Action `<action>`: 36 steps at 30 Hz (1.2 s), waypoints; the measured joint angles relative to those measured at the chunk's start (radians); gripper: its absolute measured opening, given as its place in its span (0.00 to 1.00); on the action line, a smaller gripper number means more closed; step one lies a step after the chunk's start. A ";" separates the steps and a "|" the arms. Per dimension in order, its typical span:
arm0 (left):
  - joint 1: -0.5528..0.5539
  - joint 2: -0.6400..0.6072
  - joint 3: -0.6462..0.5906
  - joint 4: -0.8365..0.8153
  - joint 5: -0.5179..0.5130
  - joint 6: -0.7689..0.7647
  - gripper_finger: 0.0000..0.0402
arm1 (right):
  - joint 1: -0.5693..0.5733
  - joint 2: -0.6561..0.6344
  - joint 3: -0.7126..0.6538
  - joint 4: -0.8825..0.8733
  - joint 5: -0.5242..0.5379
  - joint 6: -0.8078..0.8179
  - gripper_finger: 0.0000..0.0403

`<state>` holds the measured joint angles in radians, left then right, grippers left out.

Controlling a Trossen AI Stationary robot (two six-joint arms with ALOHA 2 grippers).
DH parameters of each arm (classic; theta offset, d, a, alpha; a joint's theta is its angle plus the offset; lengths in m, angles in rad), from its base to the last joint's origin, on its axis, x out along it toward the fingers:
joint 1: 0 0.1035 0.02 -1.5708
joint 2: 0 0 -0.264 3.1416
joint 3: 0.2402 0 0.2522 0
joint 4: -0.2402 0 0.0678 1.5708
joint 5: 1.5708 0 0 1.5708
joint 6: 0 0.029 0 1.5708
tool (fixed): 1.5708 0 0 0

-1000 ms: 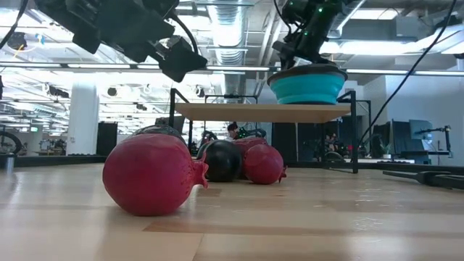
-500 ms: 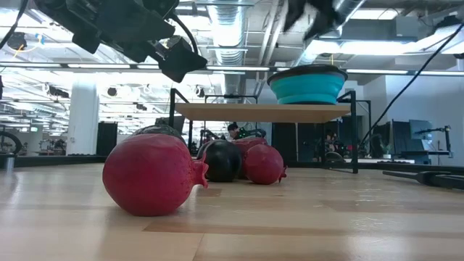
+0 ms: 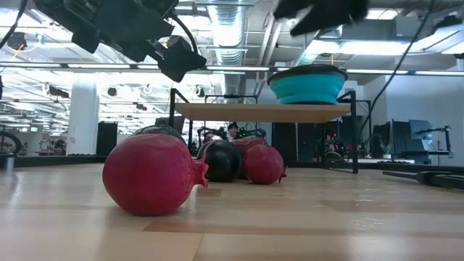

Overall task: Pick & Place Fruit
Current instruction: Put the pomegranate into the strainer bowl

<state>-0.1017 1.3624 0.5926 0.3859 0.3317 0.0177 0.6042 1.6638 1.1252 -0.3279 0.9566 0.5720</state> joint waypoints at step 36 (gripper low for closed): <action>0.000 0.000 0.000 0.004 -0.052 -0.050 0.78 | -0.263 0.248 -0.379 0.809 -0.643 -0.133 0.70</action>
<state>-0.1017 1.3624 0.5926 0.3897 0.2796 -0.0322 0.3410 1.9121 0.7460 0.4807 0.3133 0.4395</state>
